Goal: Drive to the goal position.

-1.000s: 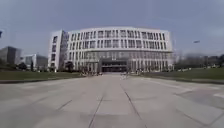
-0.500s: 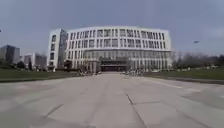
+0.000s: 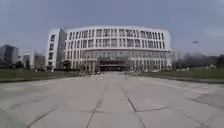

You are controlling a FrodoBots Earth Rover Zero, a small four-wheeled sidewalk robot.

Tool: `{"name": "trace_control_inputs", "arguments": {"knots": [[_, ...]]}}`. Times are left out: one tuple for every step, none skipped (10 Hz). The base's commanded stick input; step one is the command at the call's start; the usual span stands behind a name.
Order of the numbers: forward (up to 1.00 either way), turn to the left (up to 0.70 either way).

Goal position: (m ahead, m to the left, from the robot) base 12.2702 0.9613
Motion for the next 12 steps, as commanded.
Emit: {"name": "trace_control_inputs", "arguments": {"knots": [[0.70,0.35],[0.70,0.25],[0.70,0.00],[0.70,0.00],[0.70,0.00],[0.70,0.00],[0.70,0.00],[0.70,0.00],[0.70,0.00],[0.70,0.00],[0.70,0.00],[0.70,0.00]]}}
